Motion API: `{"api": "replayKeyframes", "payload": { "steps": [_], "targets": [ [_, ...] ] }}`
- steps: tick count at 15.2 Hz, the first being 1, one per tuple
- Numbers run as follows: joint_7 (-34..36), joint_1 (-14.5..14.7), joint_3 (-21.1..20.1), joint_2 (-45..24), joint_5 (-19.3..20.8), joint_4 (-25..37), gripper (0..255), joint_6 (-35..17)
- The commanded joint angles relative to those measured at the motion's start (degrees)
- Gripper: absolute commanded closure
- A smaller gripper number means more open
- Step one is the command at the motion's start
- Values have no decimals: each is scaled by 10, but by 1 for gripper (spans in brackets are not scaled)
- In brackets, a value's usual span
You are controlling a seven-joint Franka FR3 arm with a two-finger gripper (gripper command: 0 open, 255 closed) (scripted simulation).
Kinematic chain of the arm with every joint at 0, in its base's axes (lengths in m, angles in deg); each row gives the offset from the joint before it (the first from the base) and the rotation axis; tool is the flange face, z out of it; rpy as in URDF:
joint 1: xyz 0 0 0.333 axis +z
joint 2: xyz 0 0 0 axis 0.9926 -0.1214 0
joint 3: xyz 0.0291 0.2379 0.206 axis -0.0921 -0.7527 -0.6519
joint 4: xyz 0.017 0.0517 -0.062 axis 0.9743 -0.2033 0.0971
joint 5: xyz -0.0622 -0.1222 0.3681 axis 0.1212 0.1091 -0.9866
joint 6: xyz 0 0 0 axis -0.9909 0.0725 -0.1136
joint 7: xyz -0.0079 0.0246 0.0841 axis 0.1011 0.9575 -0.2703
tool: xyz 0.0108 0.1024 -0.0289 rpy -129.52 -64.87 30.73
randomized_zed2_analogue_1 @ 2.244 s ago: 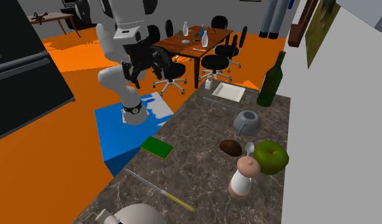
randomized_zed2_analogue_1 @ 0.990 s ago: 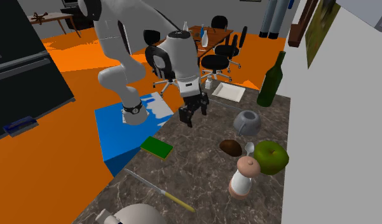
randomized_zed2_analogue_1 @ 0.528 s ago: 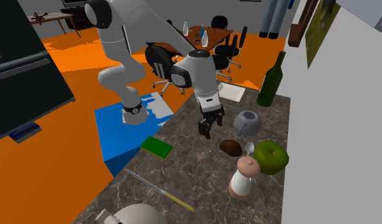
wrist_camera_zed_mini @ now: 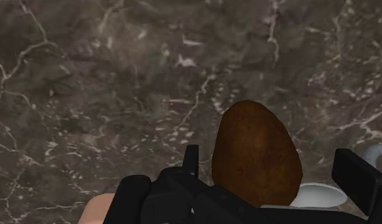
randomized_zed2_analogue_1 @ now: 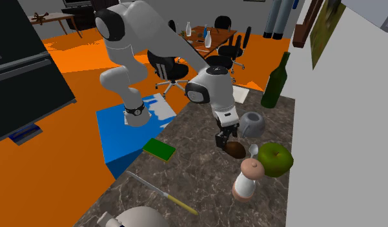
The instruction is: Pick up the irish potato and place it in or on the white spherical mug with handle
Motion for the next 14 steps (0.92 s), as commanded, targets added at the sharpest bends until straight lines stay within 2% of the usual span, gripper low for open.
{"api": "replayKeyframes", "payload": {
  "steps": [1,4,12,13,14],
  "targets": [
    [5,3,3,-15,8,4,0,-11],
    [14,9,9,-41,20,10,0,-29],
    [13,10,9,-41,20,10,0,-29],
    [13,10,9,-41,20,10,255,-29],
    [13,10,9,-41,20,10,255,-29]
  ]
}}
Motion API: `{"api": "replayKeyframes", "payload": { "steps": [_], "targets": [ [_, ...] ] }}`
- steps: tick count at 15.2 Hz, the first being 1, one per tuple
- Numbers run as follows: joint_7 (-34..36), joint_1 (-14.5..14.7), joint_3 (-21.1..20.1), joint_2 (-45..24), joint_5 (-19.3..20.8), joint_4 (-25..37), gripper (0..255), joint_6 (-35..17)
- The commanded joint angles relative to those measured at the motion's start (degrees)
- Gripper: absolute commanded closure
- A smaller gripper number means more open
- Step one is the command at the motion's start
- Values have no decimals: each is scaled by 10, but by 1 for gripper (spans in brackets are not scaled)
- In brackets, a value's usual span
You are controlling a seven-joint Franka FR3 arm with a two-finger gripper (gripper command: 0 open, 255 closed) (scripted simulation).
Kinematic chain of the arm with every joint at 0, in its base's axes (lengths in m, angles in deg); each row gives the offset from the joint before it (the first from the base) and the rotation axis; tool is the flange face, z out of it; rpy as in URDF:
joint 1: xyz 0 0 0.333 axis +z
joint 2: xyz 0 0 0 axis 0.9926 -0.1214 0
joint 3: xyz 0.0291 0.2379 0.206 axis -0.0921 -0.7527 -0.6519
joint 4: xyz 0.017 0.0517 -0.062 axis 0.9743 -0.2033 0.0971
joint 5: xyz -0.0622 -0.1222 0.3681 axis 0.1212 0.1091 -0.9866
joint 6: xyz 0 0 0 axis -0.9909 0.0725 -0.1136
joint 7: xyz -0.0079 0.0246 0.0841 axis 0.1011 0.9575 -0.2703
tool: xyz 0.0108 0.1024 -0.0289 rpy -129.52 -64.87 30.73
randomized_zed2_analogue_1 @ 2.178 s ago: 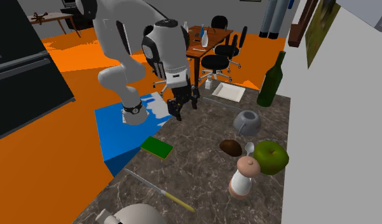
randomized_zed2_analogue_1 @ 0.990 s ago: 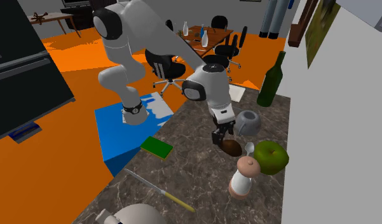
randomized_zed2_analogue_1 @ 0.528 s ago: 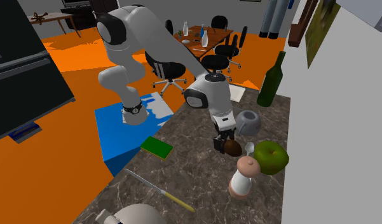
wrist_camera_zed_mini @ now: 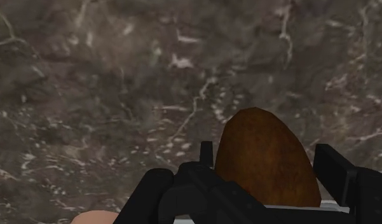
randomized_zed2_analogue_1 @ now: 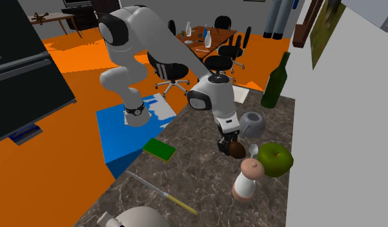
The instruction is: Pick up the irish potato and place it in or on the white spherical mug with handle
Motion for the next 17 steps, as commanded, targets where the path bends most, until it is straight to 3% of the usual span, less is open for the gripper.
{"api": "replayKeyframes", "payload": {
  "steps": [1,8,17],
  "targets": [
    [0,0,0,0,0,0,255,0],
    [0,0,0,0,0,0,255,0],
    [-13,-8,-11,43,-22,17,255,59]
  ]
}}
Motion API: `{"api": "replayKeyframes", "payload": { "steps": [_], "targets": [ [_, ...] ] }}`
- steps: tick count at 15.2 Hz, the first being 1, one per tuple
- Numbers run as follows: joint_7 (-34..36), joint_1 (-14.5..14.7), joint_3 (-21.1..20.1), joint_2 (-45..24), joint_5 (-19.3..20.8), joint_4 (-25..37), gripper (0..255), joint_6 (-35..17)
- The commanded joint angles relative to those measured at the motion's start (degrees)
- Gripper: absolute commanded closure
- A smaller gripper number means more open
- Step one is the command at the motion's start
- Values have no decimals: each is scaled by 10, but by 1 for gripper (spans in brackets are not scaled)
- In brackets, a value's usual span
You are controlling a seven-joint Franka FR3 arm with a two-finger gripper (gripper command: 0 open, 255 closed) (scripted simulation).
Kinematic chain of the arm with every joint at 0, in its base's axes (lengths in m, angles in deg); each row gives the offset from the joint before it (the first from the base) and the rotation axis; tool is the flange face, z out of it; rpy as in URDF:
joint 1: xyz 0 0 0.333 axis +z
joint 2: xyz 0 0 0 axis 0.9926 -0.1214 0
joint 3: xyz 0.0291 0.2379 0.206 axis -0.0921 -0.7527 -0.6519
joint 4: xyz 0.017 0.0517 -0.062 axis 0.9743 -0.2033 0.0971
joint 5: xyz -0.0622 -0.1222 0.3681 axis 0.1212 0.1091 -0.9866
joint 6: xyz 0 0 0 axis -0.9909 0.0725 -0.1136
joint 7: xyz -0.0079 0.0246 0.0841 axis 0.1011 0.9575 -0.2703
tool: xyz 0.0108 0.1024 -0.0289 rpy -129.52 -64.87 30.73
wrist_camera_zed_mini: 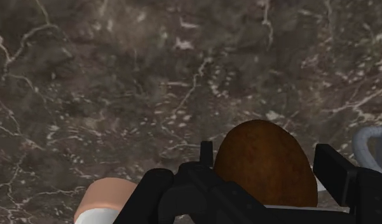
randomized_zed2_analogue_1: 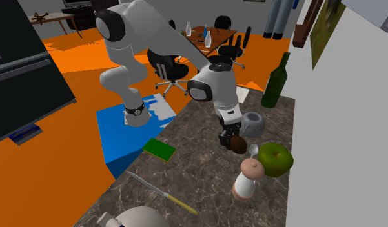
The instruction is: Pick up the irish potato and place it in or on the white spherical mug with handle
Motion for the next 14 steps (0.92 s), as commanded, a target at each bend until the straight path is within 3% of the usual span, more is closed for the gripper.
{"api": "replayKeyframes", "payload": {
  "steps": [1,14],
  "targets": [
    [-3,-2,-2,10,-5,4,255,14],
    [-15,-8,-8,57,-27,49,255,104]
  ]
}}
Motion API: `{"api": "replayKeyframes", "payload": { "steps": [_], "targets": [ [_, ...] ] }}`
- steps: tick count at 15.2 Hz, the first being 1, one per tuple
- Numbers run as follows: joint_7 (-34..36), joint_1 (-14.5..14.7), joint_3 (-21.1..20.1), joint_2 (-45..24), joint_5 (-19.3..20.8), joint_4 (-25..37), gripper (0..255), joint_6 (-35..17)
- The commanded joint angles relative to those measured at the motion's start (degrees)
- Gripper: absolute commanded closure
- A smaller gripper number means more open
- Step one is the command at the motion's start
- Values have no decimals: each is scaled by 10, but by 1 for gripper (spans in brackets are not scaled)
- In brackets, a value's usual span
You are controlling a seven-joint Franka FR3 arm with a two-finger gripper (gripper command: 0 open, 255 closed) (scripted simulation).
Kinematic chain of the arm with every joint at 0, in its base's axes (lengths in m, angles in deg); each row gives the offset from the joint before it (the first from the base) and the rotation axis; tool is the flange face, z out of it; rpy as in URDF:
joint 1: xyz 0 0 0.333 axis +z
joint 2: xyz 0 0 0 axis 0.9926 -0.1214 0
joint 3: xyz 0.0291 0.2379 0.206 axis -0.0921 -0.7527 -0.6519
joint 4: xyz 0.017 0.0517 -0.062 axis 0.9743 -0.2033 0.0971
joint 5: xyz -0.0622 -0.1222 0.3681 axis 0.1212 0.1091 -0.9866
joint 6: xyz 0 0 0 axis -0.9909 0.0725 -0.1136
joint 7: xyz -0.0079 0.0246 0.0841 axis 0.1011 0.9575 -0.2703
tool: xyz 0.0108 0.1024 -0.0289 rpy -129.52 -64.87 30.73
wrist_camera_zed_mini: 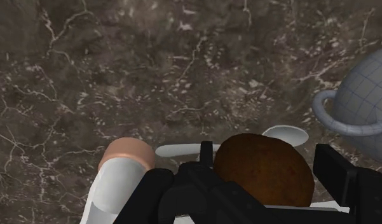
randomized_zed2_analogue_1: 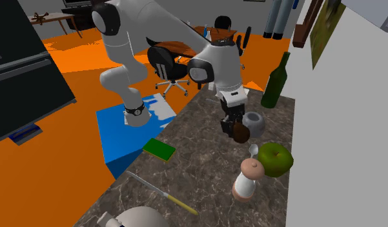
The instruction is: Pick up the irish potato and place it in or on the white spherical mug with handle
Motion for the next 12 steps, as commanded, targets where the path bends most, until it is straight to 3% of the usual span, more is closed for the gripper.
{"api": "replayKeyframes", "payload": {
  "steps": [1,10,12],
  "targets": [
    [-3,-2,0,5,-3,10,255,15],
    [-7,-3,-1,25,-11,52,255,76],
    [25,13,-11,20,2,57,255,76]
  ]
}}
